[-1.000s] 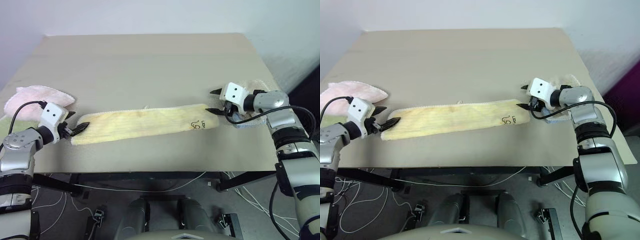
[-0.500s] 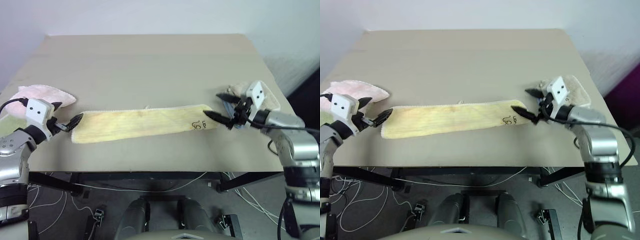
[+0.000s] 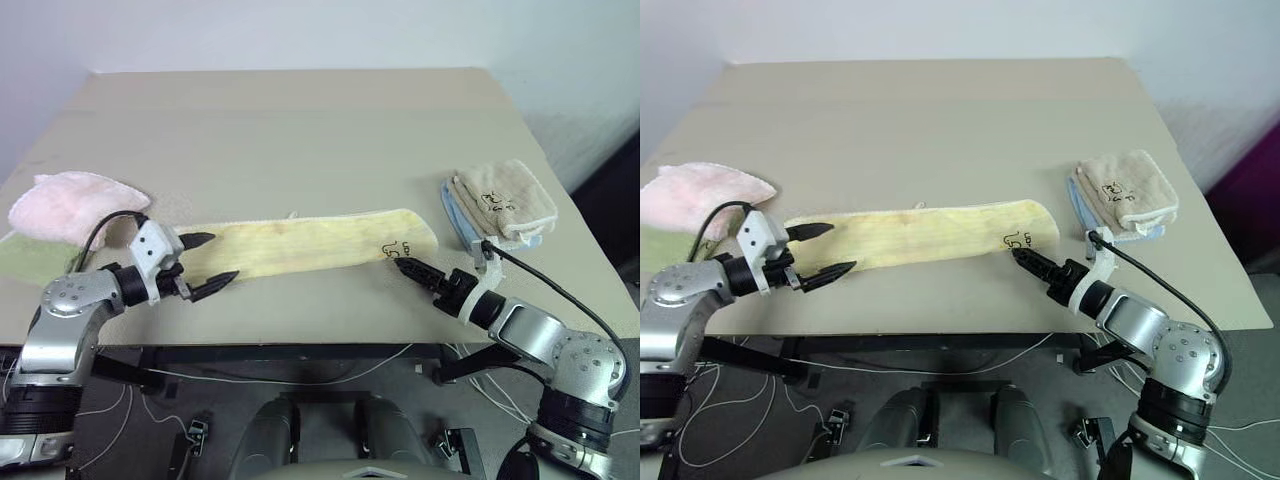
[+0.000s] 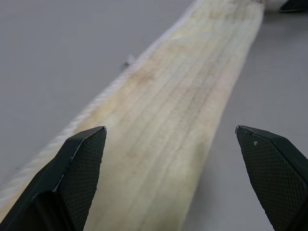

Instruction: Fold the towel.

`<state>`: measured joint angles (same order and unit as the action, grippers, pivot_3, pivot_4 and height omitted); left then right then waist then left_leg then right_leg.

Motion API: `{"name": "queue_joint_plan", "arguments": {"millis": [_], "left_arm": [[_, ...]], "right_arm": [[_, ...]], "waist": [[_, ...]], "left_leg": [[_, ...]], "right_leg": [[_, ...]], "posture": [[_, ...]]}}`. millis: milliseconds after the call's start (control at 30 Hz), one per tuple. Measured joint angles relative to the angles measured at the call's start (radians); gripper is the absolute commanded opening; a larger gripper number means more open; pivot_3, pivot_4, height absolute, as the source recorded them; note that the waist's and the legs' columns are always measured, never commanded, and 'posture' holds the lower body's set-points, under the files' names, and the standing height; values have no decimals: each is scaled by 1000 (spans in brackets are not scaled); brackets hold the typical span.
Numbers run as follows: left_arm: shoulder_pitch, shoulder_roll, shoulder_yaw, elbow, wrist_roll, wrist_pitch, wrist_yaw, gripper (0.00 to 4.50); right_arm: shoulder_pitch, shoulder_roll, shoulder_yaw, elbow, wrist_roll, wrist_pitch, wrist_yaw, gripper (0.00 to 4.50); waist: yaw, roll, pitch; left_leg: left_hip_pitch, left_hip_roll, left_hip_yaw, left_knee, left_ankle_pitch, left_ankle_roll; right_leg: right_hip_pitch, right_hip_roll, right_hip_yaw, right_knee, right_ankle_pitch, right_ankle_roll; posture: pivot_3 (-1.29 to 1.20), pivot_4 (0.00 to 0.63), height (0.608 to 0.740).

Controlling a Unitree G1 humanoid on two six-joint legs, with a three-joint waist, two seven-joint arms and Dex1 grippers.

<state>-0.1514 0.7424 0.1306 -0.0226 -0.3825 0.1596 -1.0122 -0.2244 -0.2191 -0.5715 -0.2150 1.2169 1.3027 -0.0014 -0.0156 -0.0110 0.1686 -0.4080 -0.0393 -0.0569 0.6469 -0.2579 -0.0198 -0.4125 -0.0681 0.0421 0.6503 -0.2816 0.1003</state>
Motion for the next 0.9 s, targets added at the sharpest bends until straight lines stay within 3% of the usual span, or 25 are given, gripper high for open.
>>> {"name": "queue_joint_plan", "arguments": {"millis": [233,467,567,900], "left_arm": [[-2,-28,-22,-2,-1,5,-17,4500],[30,-39,-24,-42,-5,9,-12,4500],[51,-41,-23,-62,-10,9,-7,4500],[72,-44,-21,-71,-14,8,13,4500]], "right_arm": [[-96,44,-35,120,136,-81,-254,4490],[-135,50,-10,160,154,-169,-356,4490],[-136,58,-3,170,156,-210,-389,3870],[-139,58,26,214,131,-320,-427,286]], "waist": [[-1,0,0],[1,-2,-3],[3,-4,-4],[3,-4,-4]], "left_leg": [[1,0,0,1,0,0],[3,0,0,1,0,0],[5,0,0,1,0,1],[6,0,0,1,0,1]], "right_leg": [[2,2,0,0,0,0],[5,2,-1,0,0,0],[7,2,-1,-1,0,0],[8,3,-1,-1,0,0]], "posture": [[0,150,740],[0,150,740],[0,150,740],[0,150,740]]}}
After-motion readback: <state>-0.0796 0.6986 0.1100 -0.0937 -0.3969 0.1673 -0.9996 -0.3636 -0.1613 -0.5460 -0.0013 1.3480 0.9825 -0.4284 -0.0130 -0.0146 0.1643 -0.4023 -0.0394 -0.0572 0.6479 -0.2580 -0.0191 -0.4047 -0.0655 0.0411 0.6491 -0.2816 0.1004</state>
